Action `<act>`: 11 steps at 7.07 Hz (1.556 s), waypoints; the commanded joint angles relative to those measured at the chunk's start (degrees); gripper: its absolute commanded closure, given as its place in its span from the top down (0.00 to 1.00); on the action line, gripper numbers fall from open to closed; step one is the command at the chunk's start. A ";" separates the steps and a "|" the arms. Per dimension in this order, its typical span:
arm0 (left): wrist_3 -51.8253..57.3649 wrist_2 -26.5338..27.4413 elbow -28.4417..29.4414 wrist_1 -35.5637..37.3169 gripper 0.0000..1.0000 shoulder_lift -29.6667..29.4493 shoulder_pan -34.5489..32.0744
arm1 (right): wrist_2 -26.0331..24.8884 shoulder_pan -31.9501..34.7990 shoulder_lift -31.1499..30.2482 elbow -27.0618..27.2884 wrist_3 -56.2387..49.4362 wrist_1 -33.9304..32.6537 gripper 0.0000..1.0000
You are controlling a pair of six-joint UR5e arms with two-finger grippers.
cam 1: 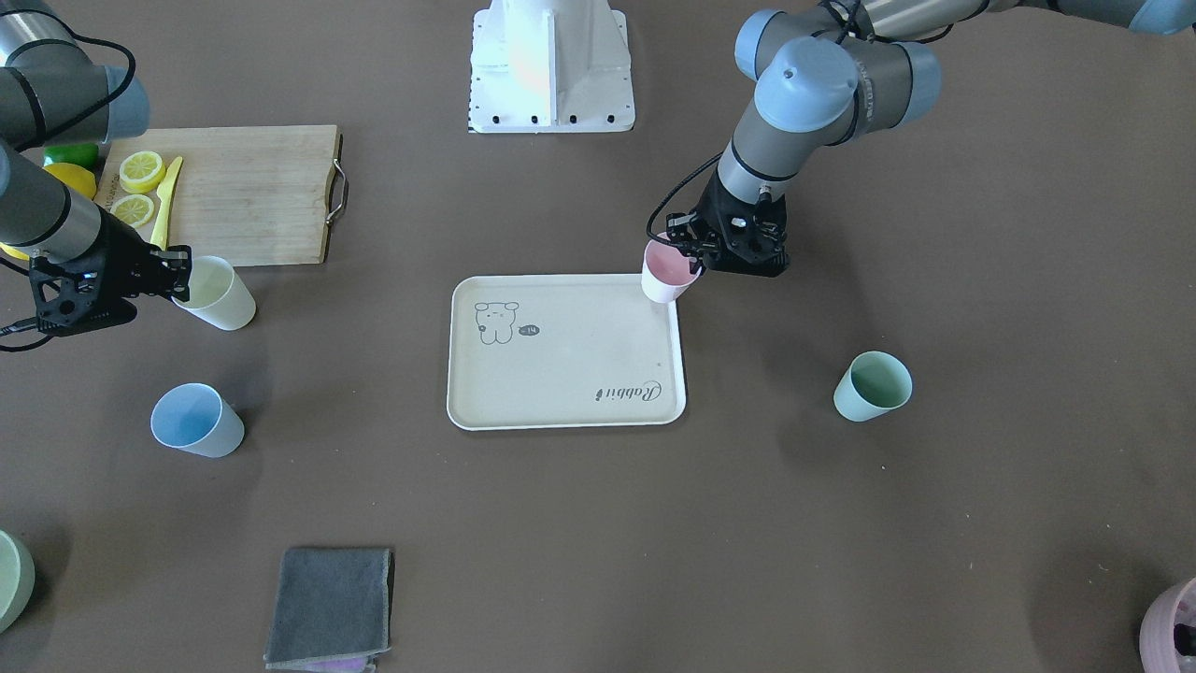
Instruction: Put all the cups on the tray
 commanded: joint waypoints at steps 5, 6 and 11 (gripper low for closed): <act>-1.89 2.15 2.04 1.84 0.36 -2.98 1.96 | 2.81 -1.89 17.29 -1.33 15.52 -0.86 0.00; -1.97 2.24 1.95 1.76 0.98 -3.08 1.79 | 1.50 -4.16 21.33 -3.08 20.79 -0.78 0.00; 5.21 -7.16 2.21 4.04 0.98 -3.61 -10.86 | -8.79 -15.86 25.85 -5.21 31.46 -0.25 0.00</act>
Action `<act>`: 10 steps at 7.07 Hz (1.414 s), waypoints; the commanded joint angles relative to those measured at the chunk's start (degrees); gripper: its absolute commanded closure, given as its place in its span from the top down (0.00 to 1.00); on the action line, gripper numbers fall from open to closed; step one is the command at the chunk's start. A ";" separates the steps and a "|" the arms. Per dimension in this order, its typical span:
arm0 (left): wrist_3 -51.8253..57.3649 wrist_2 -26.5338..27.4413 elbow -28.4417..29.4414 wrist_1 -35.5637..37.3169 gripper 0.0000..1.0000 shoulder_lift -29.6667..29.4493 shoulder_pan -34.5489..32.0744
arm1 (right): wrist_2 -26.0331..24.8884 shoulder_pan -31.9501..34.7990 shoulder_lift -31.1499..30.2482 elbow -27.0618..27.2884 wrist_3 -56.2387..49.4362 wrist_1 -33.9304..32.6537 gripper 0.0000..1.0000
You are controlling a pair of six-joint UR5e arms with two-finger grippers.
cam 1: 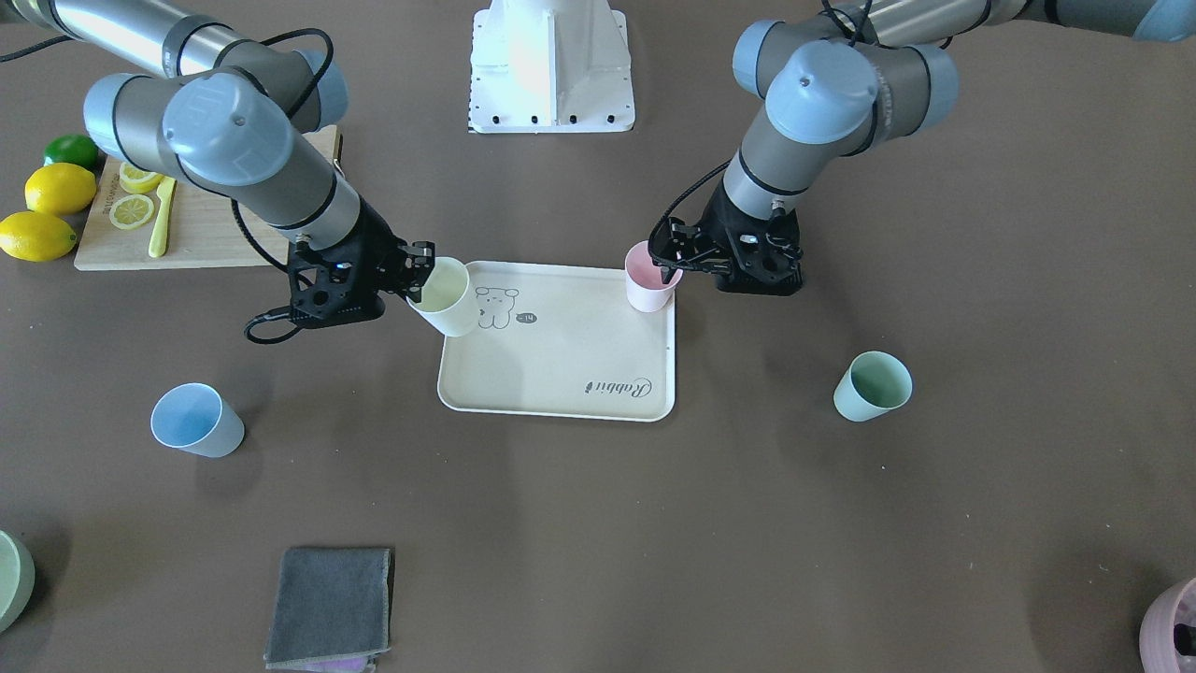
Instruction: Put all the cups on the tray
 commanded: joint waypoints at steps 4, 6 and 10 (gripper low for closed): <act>10.11 -0.07 4.61 0.98 0.98 0.43 -7.25 | -1.46 0.63 0.80 -0.11 1.00 -0.45 1.00; 23.98 -0.16 7.08 0.45 0.98 4.46 -12.79 | 6.34 9.50 -0.60 -0.37 -2.59 -0.54 1.00; 25.82 -0.16 18.75 -14.72 0.89 8.78 -13.08 | 8.84 20.15 -3.25 -3.44 -21.63 -6.75 1.00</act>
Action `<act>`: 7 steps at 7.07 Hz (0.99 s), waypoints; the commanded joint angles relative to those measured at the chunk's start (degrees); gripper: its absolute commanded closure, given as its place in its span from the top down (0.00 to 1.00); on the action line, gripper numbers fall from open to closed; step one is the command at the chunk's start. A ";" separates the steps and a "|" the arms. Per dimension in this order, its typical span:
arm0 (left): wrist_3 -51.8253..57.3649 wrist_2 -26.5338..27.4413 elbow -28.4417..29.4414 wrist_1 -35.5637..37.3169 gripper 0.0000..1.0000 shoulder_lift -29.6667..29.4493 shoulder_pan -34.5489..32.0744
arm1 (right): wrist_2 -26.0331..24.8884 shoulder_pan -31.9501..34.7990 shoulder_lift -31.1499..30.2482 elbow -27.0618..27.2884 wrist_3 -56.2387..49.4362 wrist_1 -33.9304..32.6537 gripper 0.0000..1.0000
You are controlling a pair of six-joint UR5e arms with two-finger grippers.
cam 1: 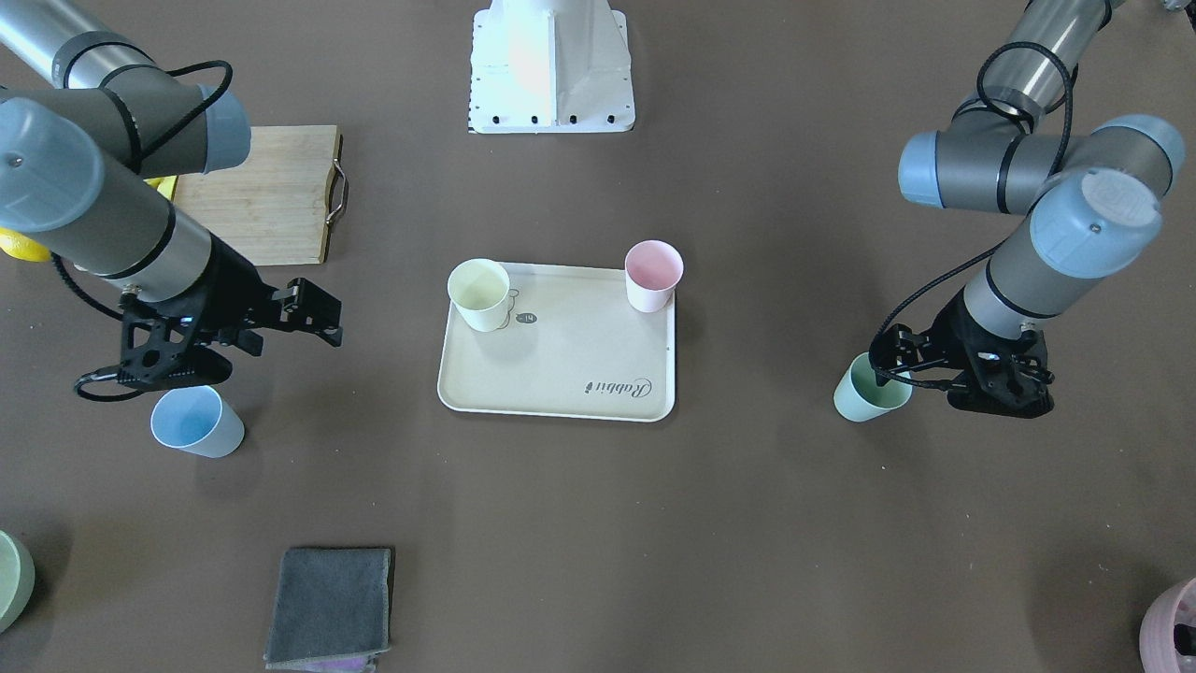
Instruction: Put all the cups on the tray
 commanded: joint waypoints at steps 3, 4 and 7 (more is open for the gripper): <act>-0.46 -0.58 3.96 -4.46 0.00 0.56 0.55 | -0.29 5.45 -0.13 -3.88 -9.86 -3.74 1.00; -0.55 -0.94 3.26 -3.41 0.00 -0.05 0.55 | -0.73 6.50 -0.13 -5.81 -10.56 -3.66 1.00; -8.33 -4.45 -0.52 5.39 0.00 -7.51 1.07 | -1.09 9.85 0.04 -12.32 -19.00 -3.66 1.00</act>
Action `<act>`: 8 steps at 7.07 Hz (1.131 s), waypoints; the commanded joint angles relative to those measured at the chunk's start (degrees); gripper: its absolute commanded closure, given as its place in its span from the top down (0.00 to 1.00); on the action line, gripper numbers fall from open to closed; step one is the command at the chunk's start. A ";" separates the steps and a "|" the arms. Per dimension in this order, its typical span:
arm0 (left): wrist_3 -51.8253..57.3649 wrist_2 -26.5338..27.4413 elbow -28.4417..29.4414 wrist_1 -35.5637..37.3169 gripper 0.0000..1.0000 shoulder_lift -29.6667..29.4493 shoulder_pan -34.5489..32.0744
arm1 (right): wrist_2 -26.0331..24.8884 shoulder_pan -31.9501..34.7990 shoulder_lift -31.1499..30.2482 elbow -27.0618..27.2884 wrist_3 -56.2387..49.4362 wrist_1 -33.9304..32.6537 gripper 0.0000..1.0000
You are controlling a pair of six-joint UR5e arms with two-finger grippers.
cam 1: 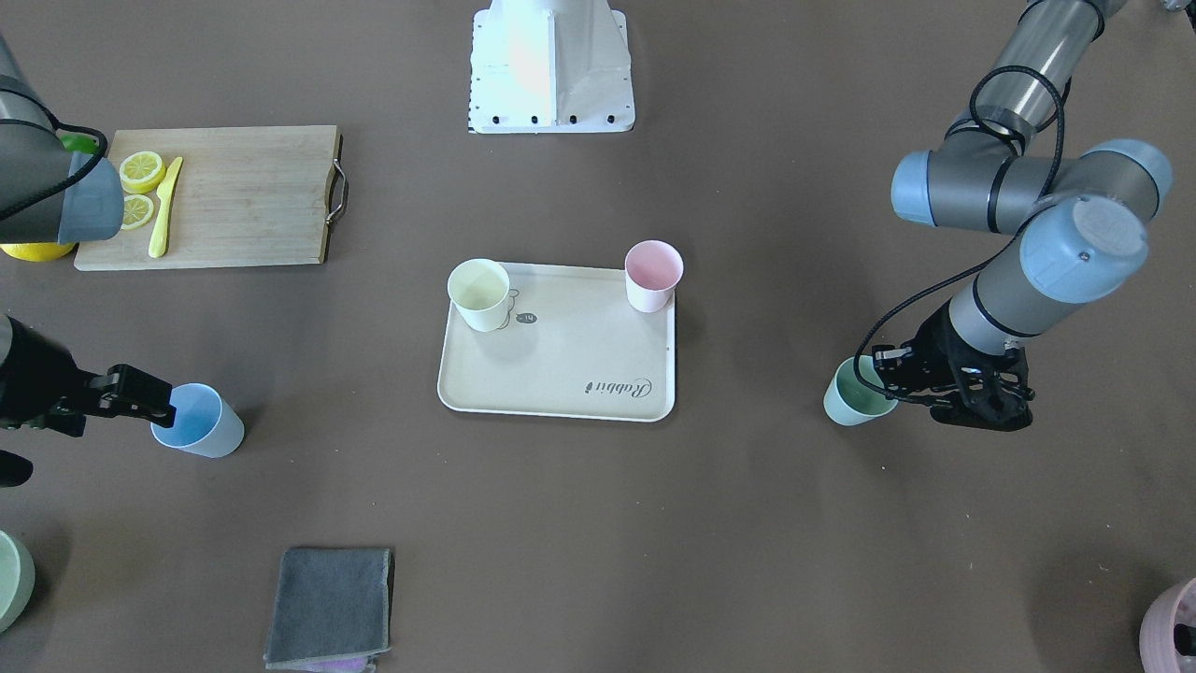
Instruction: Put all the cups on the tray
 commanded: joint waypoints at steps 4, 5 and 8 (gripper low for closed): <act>-18.97 0.23 -0.20 1.95 0.00 -11.14 6.45 | -4.11 -6.16 -3.05 -4.21 -1.72 1.08 0.99; -20.83 0.32 -0.29 1.95 0.00 -11.85 7.16 | -4.02 -6.69 -3.93 -3.78 -1.63 1.51 0.97; -23.12 6.38 0.50 1.86 0.00 -13.00 11.91 | -3.07 -7.48 -3.77 -4.21 -0.94 4.86 0.00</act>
